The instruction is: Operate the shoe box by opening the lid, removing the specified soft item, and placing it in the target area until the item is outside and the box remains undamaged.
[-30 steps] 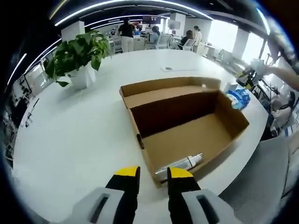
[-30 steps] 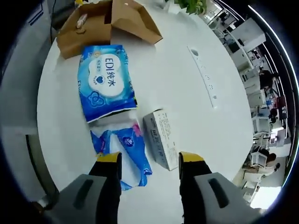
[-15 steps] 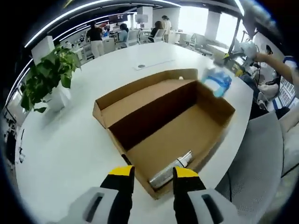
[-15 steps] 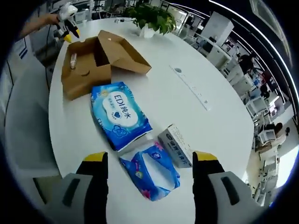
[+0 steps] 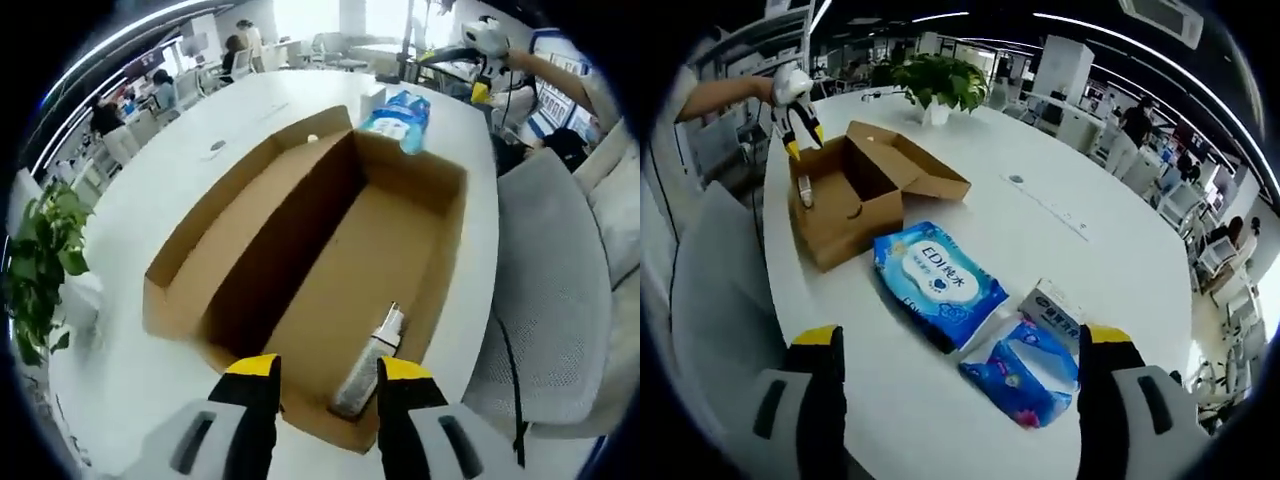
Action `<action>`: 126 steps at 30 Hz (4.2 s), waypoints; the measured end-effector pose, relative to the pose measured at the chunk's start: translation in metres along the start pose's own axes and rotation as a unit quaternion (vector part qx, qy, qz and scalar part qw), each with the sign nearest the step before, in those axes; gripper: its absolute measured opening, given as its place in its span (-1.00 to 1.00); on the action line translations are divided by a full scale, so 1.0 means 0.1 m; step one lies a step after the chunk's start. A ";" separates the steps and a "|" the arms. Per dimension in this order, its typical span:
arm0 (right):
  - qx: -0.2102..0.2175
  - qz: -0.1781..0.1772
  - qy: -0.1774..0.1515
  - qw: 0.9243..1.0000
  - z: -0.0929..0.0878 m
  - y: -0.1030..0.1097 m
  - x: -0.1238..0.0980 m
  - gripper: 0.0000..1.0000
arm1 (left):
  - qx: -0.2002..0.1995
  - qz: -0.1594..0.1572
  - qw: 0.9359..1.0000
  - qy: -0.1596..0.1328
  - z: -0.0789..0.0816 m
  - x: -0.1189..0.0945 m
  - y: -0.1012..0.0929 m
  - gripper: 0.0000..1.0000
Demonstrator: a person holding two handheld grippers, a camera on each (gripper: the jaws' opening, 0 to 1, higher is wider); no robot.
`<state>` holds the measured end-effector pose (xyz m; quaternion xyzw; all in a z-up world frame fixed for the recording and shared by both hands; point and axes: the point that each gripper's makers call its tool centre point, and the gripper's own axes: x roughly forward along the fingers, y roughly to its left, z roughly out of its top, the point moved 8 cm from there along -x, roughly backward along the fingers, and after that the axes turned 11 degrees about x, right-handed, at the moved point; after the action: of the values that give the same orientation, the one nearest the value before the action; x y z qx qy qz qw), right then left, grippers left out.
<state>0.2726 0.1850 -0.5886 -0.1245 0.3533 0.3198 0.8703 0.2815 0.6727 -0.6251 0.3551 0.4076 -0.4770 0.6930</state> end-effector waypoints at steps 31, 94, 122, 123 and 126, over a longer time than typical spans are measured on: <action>0.105 -0.002 -0.049 0.993 -0.33 0.31 -0.32 0.92 | 0.202 -0.198 0.953 0.110 0.01 0.61 0.00 -0.14; 0.052 0.049 -0.116 0.991 0.04 0.75 -0.12 0.61 | 0.150 -0.067 0.986 0.005 0.55 0.36 -0.18 -0.63; -0.045 0.144 -0.147 0.978 0.38 1.22 0.10 0.00 | 0.183 -0.048 0.972 -0.141 1.38 0.02 -0.69 -0.63; -0.050 0.149 -0.147 0.977 0.39 1.25 0.10 -0.02 | 0.183 -0.051 0.971 -0.145 1.40 0.01 -0.71 -0.63; -0.056 0.157 -0.145 0.975 0.40 1.28 0.12 -0.04 | 0.187 -0.056 0.968 -0.155 1.46 0.01 -0.77 -0.63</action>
<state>0.2181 0.3061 -0.5663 -0.0677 0.2199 0.4865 0.8428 0.2418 0.5210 -0.5727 0.3770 0.2177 -0.6319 0.6412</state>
